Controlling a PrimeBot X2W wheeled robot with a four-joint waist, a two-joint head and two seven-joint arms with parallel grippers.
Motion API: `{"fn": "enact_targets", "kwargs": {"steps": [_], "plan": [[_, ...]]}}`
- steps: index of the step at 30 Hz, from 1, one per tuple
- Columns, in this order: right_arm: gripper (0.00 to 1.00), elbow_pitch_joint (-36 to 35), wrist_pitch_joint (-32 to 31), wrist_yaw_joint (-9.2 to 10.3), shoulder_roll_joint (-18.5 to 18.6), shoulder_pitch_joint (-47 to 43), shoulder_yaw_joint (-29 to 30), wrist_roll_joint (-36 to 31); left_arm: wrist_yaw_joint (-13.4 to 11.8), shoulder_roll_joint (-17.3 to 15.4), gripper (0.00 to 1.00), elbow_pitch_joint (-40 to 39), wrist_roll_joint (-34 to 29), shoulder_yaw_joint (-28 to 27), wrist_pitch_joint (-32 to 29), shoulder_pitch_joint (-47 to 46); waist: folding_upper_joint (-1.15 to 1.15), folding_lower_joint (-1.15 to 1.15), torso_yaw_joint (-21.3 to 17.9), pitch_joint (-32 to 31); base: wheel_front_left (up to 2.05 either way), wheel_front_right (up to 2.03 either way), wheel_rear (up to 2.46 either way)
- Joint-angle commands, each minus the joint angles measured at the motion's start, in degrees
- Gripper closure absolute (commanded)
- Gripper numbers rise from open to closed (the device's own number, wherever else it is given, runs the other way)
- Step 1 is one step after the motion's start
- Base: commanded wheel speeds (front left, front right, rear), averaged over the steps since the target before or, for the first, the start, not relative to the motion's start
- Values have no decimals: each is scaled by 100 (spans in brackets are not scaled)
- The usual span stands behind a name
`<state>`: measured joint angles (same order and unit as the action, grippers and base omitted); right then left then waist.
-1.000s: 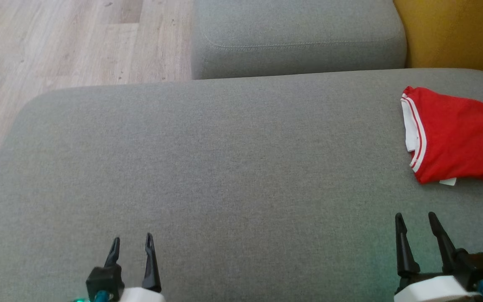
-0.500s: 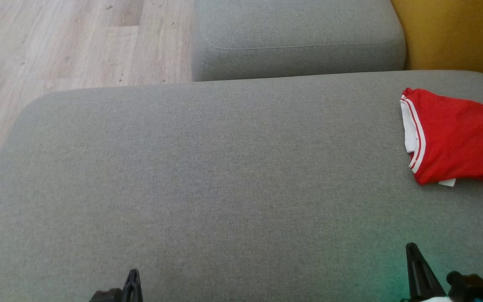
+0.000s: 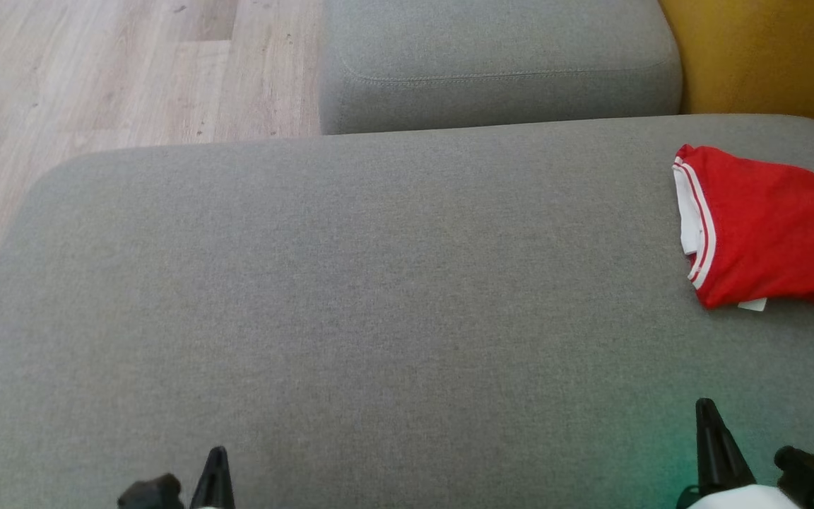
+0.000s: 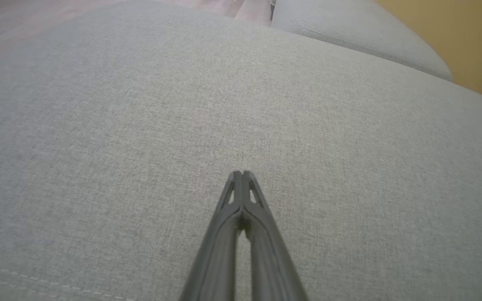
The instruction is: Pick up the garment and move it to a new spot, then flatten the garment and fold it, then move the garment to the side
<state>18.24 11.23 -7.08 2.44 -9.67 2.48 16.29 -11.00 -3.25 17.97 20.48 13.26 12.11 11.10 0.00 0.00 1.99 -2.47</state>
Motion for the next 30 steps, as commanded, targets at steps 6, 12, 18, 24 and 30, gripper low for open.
{"fn": "enact_targets", "kwargs": {"steps": [6,12,18,24,30], "plan": [[100,-200,-110,-9,11,307,44,530,143,-69,100,-182,517,-181,-99,-363,0,0,-11,15,0,0,0],[100,-216,-225,-11,13,395,69,1017,262,-87,100,-187,1006,-270,-193,-459,0,0,-24,32,0,0,0],[100,-229,-324,-13,15,471,91,1436,364,-100,100,-206,1422,-351,-276,-540,0,0,-35,48,0,0,0],[100,-242,-423,-15,17,547,112,1856,465,-110,100,-225,1837,-435,-362,-617,0,0,-46,62,0,0,0],[100,-256,-522,-17,19,623,134,2275,566,-118,100,-241,2249,-522,-451,-695,0,0,-57,77,0,0,0]]}}
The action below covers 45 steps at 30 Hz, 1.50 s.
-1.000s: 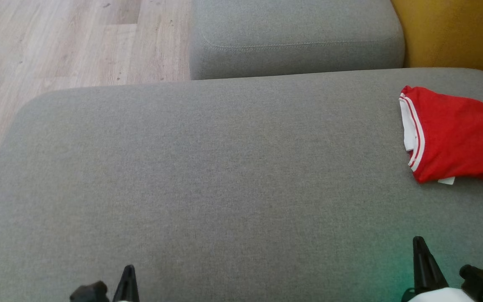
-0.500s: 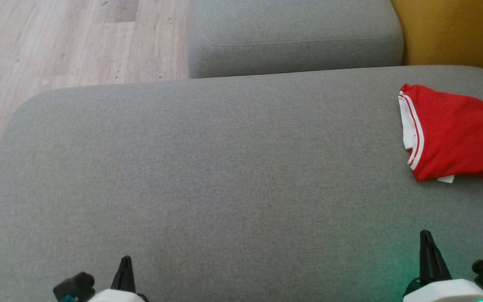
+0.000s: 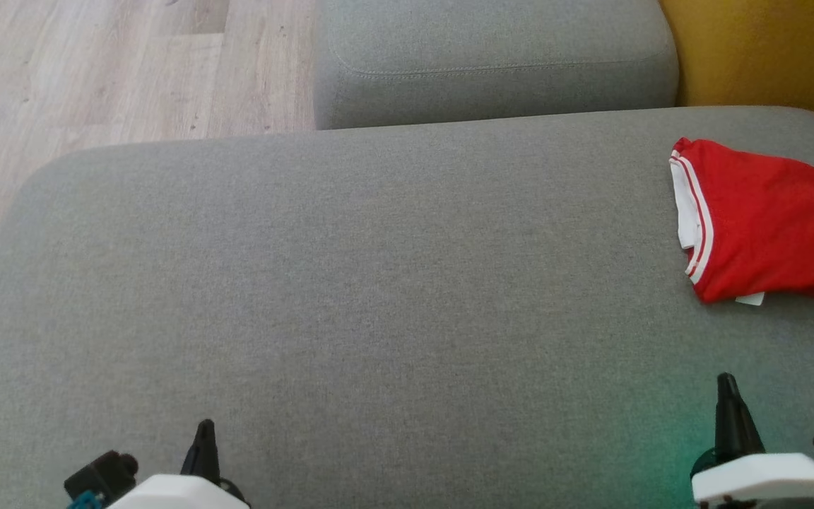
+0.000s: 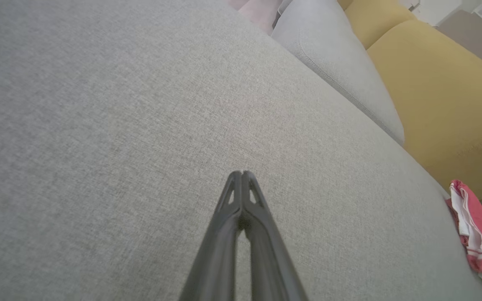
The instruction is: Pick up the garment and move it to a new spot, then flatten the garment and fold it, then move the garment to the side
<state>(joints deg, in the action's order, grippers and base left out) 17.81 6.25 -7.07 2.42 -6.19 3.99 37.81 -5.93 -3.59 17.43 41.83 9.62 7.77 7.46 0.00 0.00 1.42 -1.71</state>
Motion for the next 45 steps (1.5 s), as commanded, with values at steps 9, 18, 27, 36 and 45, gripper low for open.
{"fn": "enact_targets", "kwargs": {"steps": [9,18,27,36,45], "plan": [[100,-231,-155,-20,24,377,11,682,194,-92,100,-206,660,-277,-138,-436,0,0,-16,21,0,0,0],[100,-250,-302,-23,27,491,43,1309,345,-98,100,-226,1269,-415,-277,-555,0,0,-32,43,0,0,0],[100,-270,-450,-26,30,604,75,1938,497,-101,100,-246,1877,-557,-419,-675,0,0,-49,65,0,0,0],[100,-290,-599,-29,32,718,107,2567,649,-102,100,-265,2482,-703,-565,-795,0,0,-66,88,0,0,0],[100,-309,-747,-32,35,832,139,3196,801,-101,100,-283,3084,-852,-713,-916,0,0,-83,110,0,0,0]]}}
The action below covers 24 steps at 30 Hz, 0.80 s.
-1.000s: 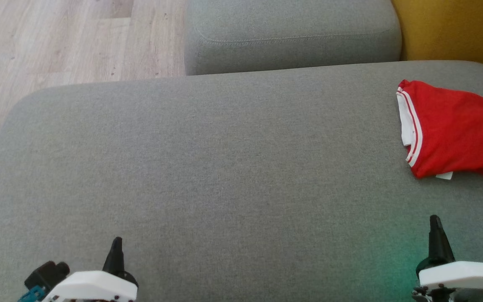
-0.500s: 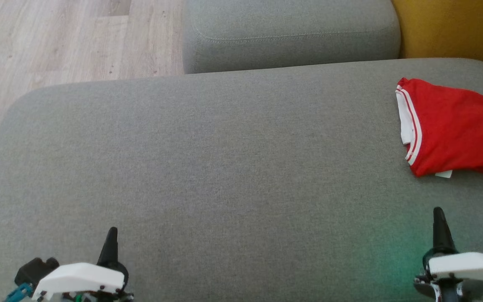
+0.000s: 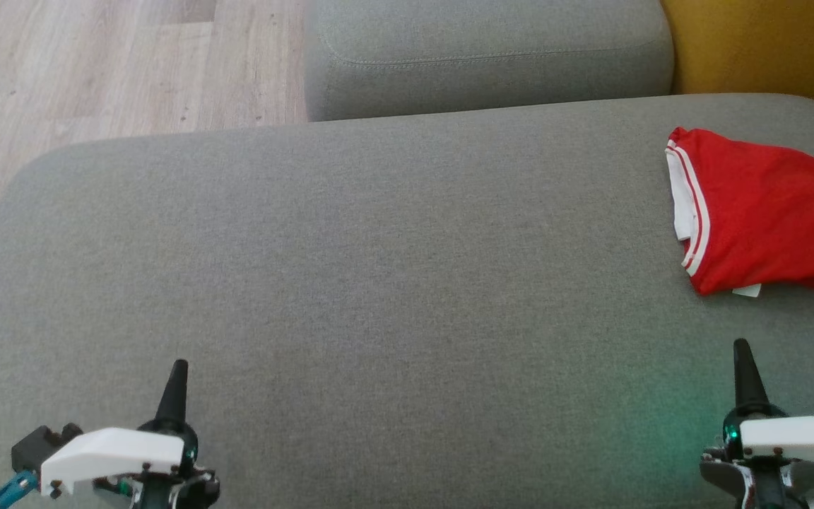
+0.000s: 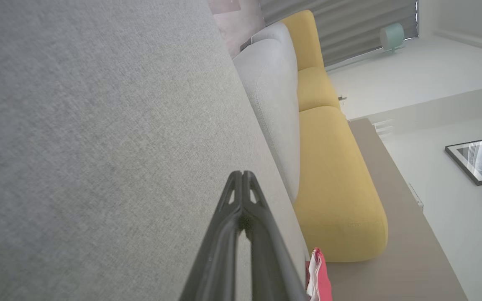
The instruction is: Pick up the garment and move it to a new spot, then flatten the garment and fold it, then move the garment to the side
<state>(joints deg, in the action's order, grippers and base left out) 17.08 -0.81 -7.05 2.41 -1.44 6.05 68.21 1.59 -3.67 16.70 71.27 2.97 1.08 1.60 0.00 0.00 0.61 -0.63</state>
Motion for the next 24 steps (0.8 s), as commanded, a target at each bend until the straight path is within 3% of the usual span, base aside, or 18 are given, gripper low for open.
{"fn": "enact_targets", "kwargs": {"steps": [1,24], "plan": [[100,-238,-58,-34,37,370,-63,226,66,-92,100,-213,206,-204,-61,-343,0,0,-3,5,0,0,0],[100,-286,-419,-41,44,648,16,1762,437,-81,100,-257,1667,-578,-430,-639,0,0,-44,59,0,0,0]]}}
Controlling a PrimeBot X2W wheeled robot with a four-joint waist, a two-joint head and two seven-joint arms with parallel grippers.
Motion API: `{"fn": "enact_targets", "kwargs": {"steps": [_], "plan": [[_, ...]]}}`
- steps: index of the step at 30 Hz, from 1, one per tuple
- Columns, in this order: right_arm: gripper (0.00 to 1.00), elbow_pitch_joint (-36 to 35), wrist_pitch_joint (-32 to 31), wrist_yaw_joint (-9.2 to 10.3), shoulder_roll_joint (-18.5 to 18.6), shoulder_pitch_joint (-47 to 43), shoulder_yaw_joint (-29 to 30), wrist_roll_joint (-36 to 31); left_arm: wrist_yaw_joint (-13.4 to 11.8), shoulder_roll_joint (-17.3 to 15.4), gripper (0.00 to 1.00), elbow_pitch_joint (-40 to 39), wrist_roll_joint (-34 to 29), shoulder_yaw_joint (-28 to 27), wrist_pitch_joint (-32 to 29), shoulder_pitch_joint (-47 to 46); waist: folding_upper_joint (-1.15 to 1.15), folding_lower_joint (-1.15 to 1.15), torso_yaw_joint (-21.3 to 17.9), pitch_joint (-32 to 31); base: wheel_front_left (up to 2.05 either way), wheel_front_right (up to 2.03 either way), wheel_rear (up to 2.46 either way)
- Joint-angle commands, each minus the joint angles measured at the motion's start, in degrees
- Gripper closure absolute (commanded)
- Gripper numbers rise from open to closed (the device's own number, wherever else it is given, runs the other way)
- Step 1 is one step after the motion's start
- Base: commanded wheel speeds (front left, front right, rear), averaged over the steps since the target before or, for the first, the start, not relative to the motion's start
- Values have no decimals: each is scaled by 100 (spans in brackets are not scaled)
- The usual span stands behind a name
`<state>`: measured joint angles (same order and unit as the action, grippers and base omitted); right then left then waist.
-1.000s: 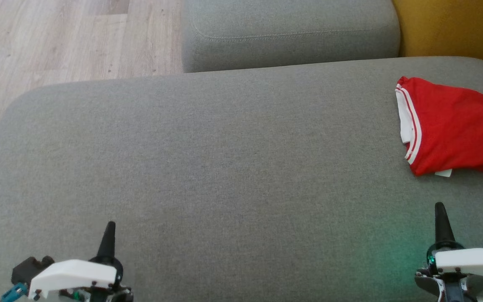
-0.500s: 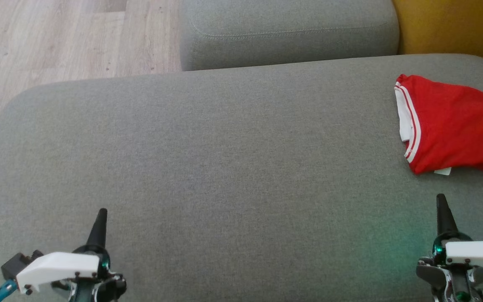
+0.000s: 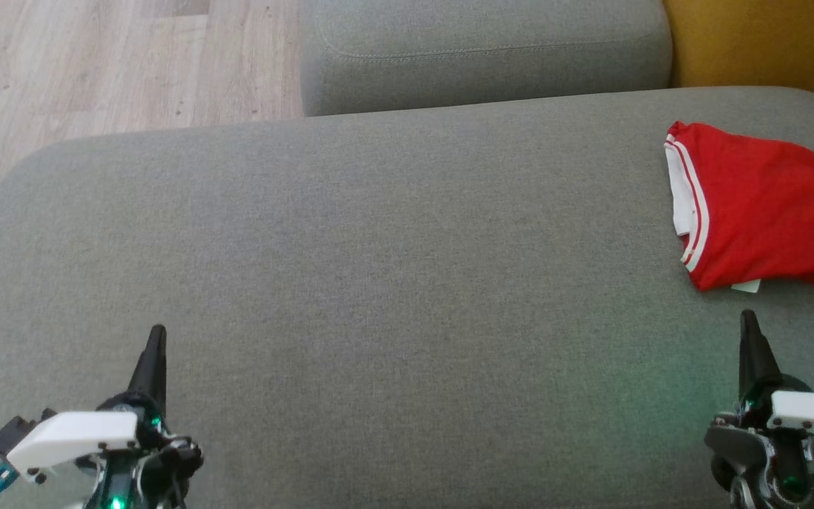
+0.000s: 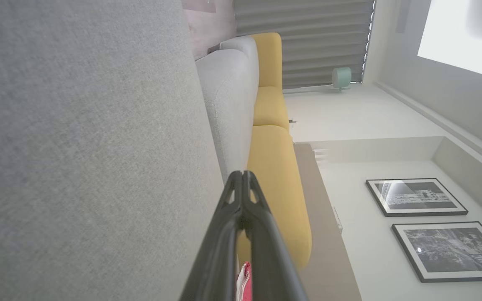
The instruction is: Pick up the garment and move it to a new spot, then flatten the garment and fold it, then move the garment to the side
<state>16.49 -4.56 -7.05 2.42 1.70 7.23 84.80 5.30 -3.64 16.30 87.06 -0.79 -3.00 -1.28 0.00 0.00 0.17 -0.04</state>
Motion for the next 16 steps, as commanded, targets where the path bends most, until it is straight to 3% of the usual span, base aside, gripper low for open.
{"fn": "enact_targets", "kwargs": {"steps": [1,8,16], "plan": [[100,-229,-60,-42,43,346,-99,173,83,-84,100,-218,155,-219,-39,-365,0,0,-2,3,0,0,0],[100,-246,-192,-44,45,447,-71,732,218,-78,100,-234,684,-358,-176,-473,0,0,-17,22,0,0,0],[100,-246,-193,-44,45,448,-71,736,219,-64,100,-234,672,-379,-192,-475,0,0,-17,22,0,0,0]]}}
